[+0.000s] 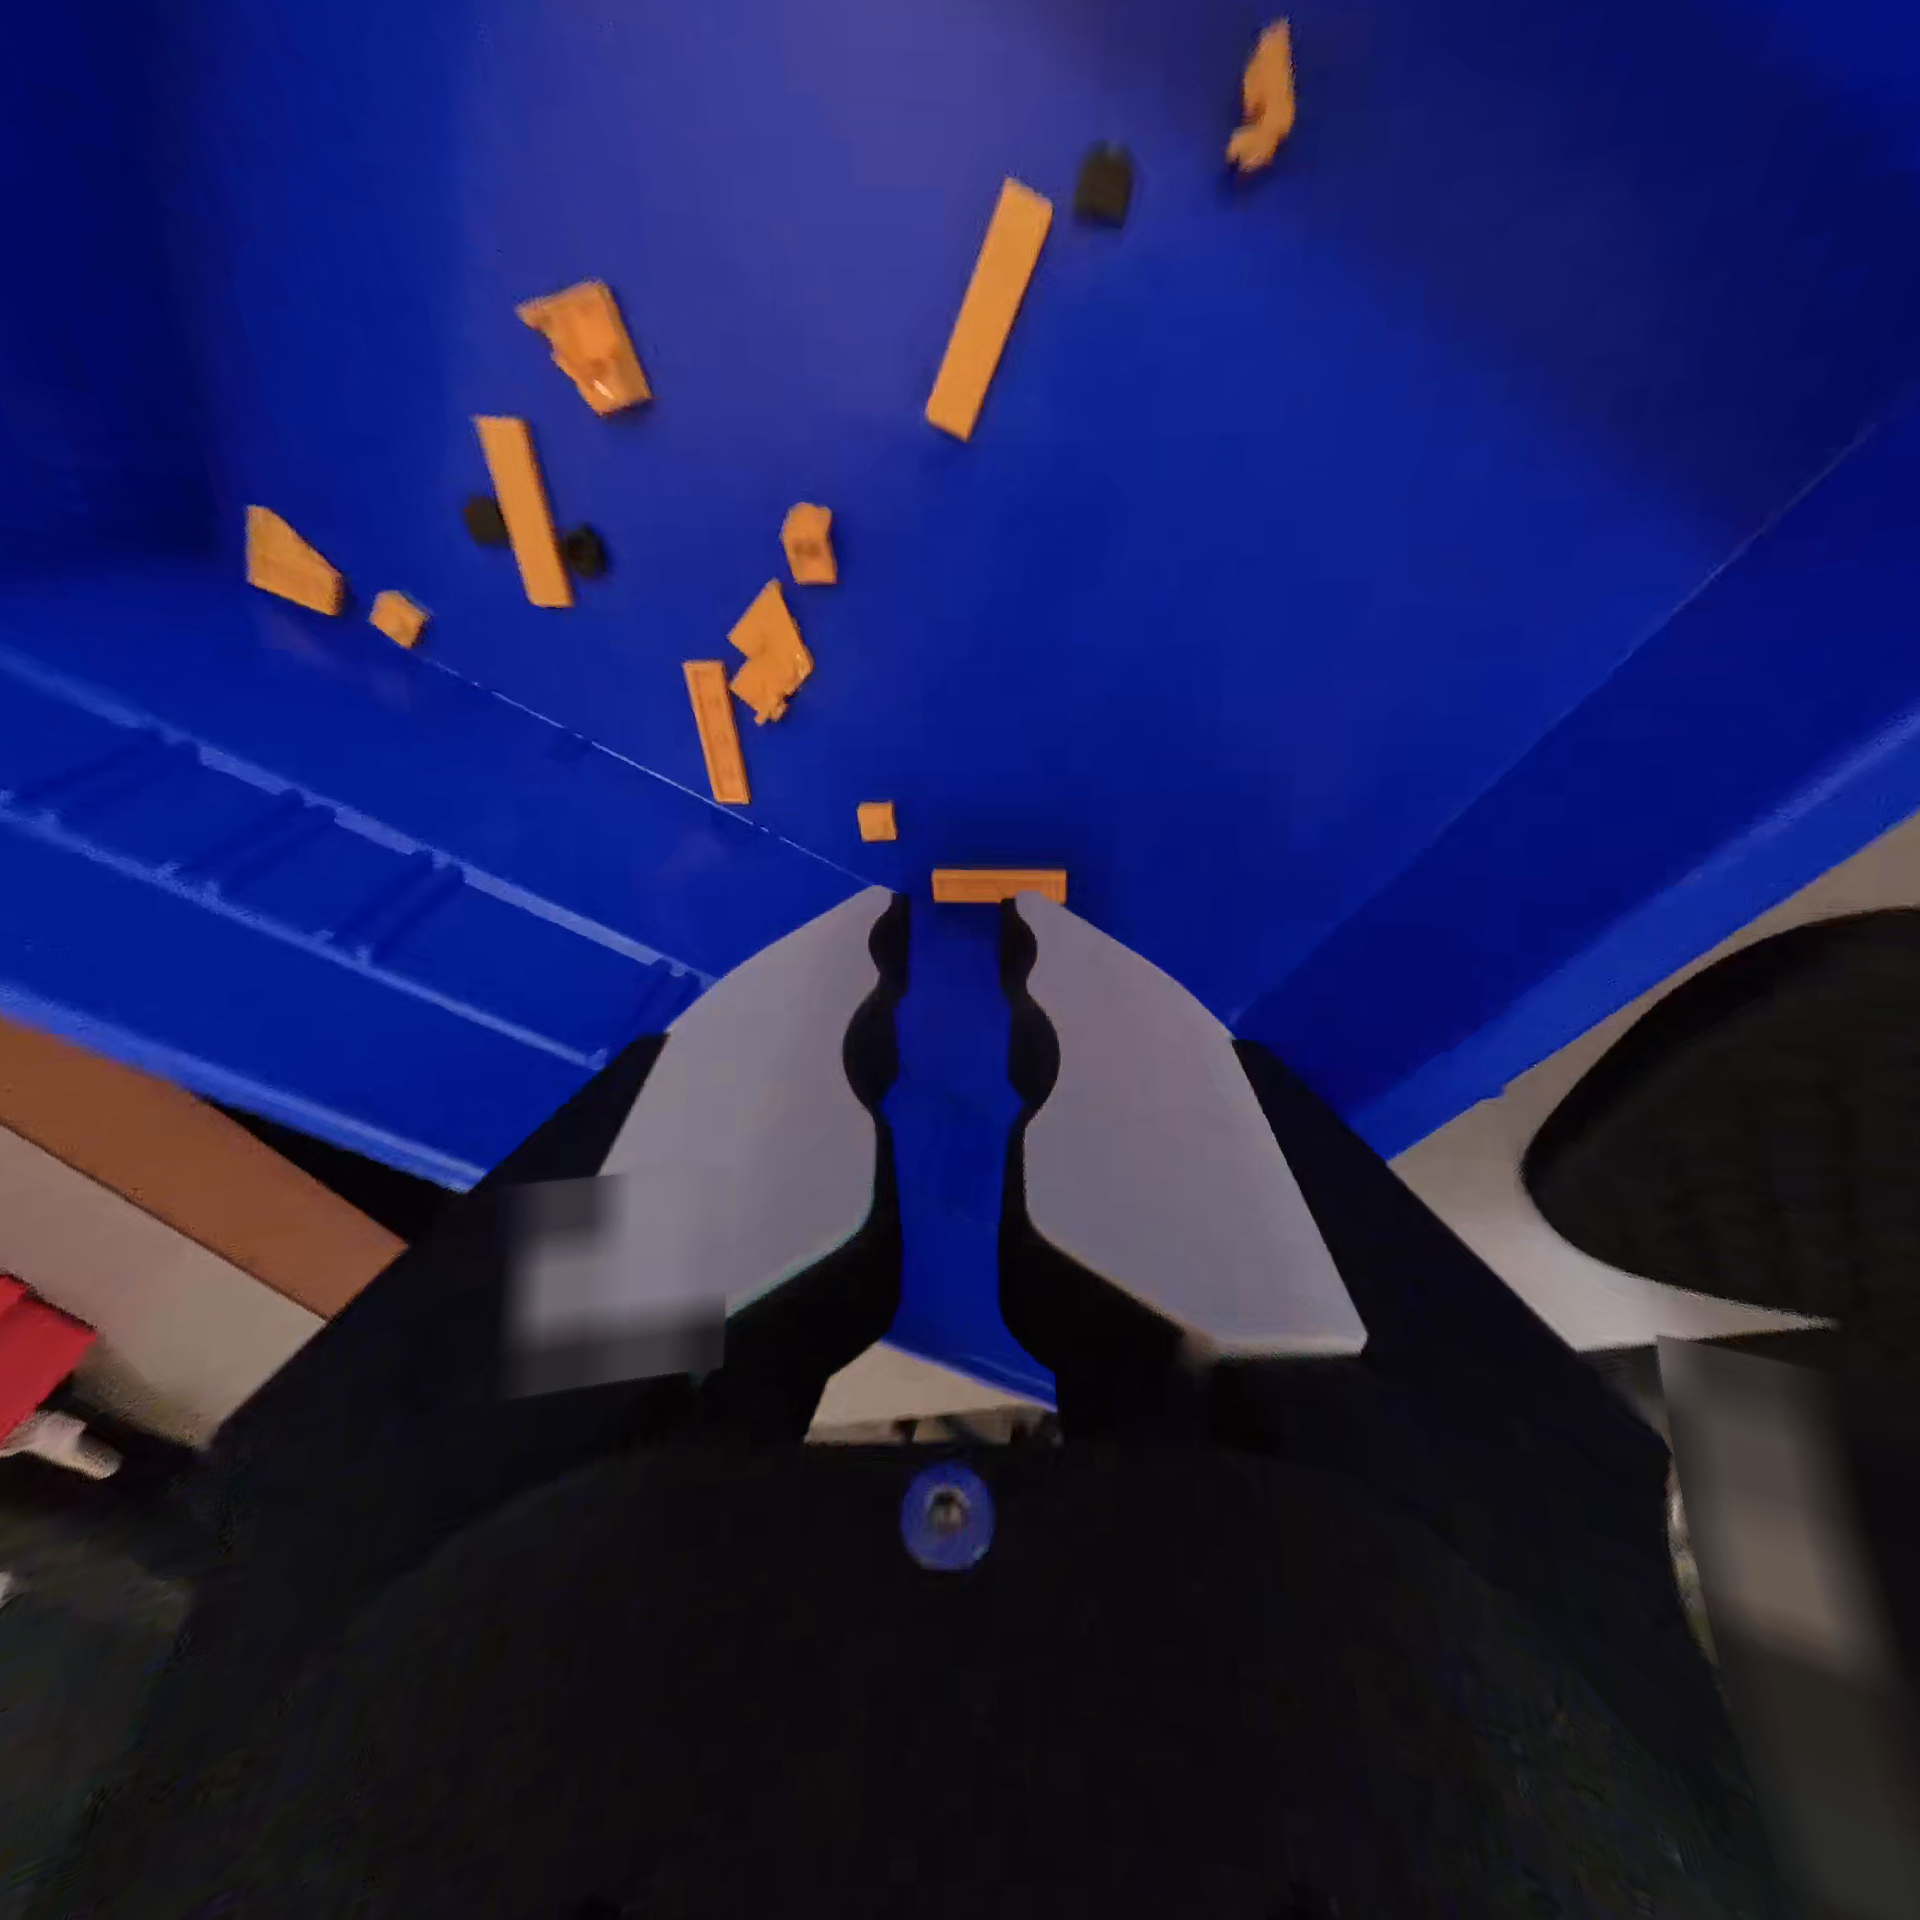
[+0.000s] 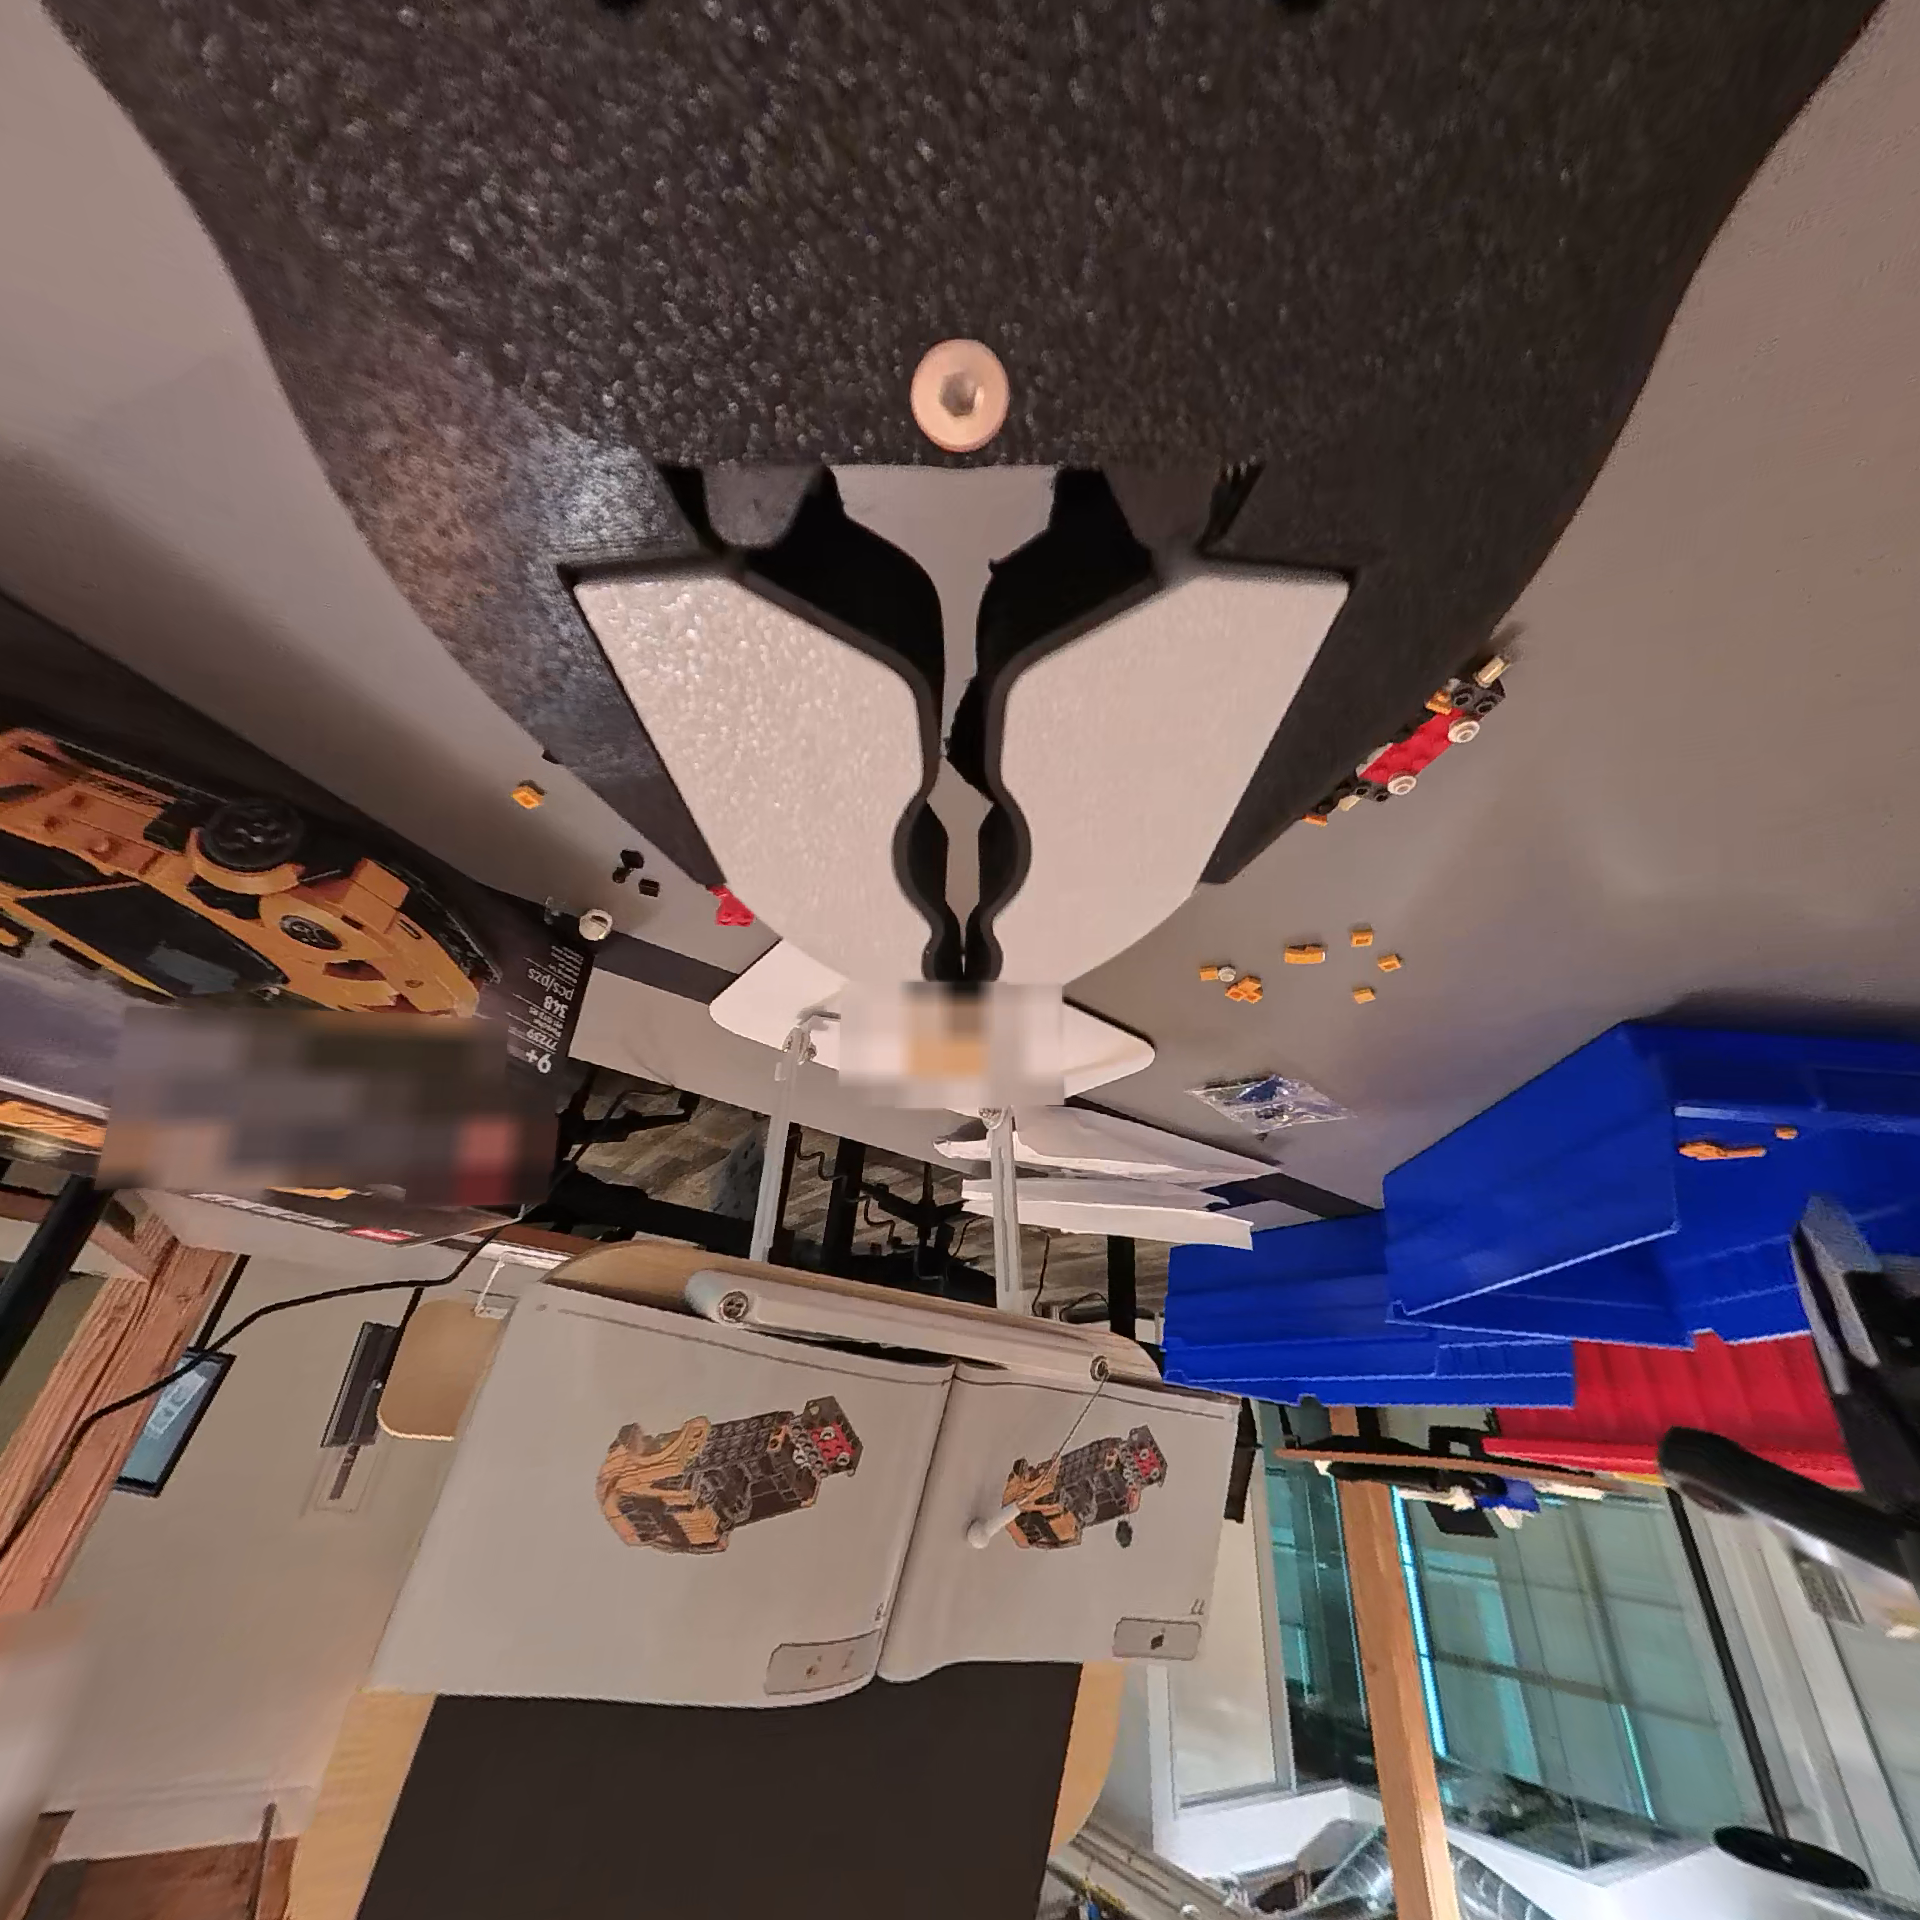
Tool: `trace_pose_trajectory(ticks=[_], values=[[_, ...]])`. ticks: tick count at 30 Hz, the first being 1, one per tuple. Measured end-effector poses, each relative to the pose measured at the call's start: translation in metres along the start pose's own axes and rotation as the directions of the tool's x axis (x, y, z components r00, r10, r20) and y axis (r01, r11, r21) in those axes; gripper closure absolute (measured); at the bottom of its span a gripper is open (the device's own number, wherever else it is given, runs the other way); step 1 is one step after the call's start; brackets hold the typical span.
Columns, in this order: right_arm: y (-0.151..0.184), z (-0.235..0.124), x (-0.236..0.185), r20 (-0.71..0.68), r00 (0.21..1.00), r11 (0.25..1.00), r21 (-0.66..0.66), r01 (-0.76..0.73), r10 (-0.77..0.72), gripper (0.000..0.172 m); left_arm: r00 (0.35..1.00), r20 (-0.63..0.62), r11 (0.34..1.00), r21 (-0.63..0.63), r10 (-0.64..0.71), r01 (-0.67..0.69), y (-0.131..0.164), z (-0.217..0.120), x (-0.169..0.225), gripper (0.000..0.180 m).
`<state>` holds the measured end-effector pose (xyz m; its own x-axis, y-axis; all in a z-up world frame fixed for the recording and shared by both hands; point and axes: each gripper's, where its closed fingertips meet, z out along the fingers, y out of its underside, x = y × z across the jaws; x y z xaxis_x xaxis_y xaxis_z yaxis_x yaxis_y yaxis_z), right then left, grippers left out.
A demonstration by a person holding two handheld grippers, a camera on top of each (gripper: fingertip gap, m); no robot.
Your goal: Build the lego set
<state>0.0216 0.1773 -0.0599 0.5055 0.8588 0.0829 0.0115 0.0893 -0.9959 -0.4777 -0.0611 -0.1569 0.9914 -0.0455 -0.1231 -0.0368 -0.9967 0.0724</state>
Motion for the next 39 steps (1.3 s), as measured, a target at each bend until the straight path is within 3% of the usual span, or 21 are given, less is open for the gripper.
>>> trace_pose_trajectory(ticks=[6,25,30,35,39], values=[[0.005,0.001,-0.001,0.014,1.000,1.000,-0.021,-0.002,0.002,0.172,0.998,-0.020,0.980,-0.192,0.058,-0.061,0.008,0.026,-0.006,0.159],[0.017,0.005,-0.008,0.060,0.998,0.997,-0.078,-0.008,0.013,0.172,0.997,-0.061,0.920,-0.384,0.057,-0.076,0.008,0.047,-0.016,0.162],[0.017,0.005,-0.007,0.058,0.998,0.997,-0.081,-0.008,0.013,0.172,0.993,-0.060,0.895,-0.430,0.098,-0.115,0.012,0.048,-0.018,0.176],[0.017,0.005,-0.007,0.062,0.998,0.997,-0.079,-0.013,0.018,0.172,0.990,-0.024,0.906,-0.401,0.140,-0.138,0.010,0.044,-0.017,0.176],[0.014,0.004,-0.009,0.065,0.998,0.998,-0.069,-0.012,0.017,0.172,0.985,-0.002,0.950,-0.264,0.173,-0.167,-0.006,0.018,-0.001,0.176]])
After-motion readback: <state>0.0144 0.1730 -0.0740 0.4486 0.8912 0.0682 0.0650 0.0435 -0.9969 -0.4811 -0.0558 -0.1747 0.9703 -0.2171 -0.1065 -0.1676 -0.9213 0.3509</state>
